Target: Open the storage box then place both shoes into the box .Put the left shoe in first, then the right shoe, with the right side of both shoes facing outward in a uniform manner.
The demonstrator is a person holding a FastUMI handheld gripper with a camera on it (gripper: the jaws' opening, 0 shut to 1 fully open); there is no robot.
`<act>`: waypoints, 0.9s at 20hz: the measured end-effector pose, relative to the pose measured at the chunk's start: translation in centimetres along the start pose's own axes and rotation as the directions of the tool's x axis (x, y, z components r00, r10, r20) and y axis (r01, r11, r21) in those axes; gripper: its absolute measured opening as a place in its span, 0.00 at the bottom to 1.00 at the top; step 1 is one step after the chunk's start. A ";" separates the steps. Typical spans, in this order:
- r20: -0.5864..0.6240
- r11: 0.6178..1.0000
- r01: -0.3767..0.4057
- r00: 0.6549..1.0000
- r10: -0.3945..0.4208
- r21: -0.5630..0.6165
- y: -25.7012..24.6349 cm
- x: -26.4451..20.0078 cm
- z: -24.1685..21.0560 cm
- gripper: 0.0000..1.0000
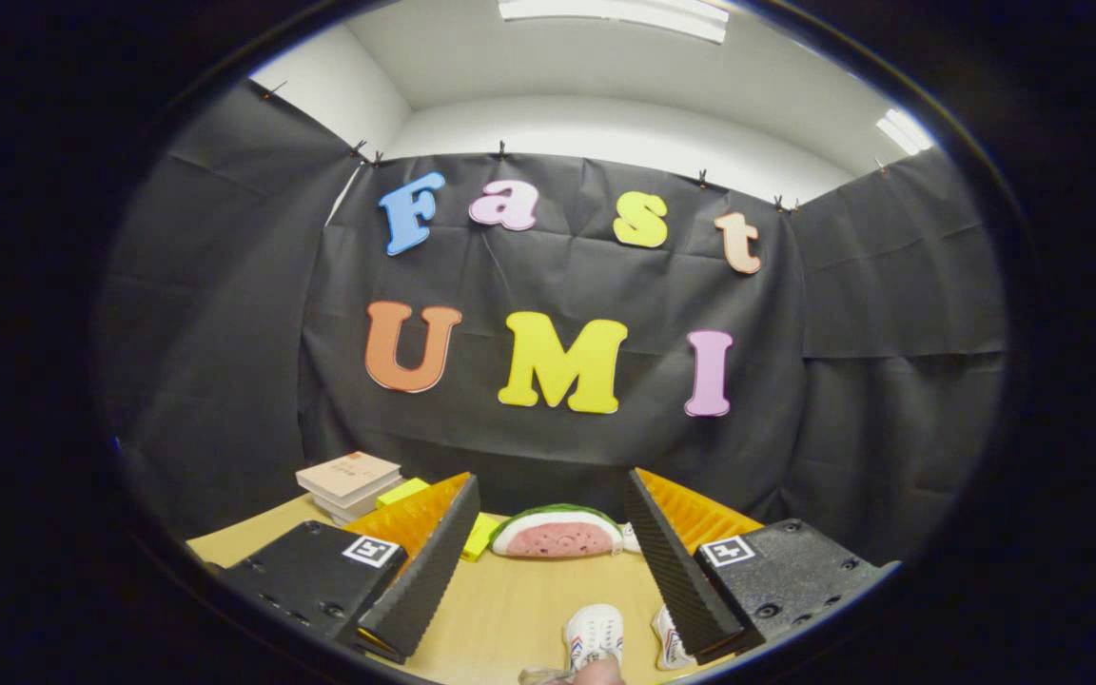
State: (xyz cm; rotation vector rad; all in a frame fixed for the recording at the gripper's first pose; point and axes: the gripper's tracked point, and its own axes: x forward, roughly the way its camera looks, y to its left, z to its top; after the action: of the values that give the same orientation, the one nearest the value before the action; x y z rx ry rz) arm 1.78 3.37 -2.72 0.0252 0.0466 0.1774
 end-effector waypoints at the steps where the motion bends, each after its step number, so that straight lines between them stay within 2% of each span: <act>1: -0.029 1.000 -0.031 0.999 0.031 0.006 0.6 0.0 -1.0 0.99; 6: -0.120 0.986 -0.144 0.981 0.154 0.088 3.1 0.1 -4.8 0.99; 10: -0.214 0.959 -0.215 0.944 0.253 0.185 5.9 0.2 -9.1 1.00; 12: -0.268 0.938 -0.249 0.911 0.312 0.242 7.4 0.5 -11.6 1.00; 18: -0.406 0.862 -0.325 0.780 0.477 0.388 11.4 1.6 -18.4 1.00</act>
State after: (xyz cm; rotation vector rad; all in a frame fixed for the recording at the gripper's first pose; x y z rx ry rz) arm 0.41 15.26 -20.79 0.2972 0.5868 0.6137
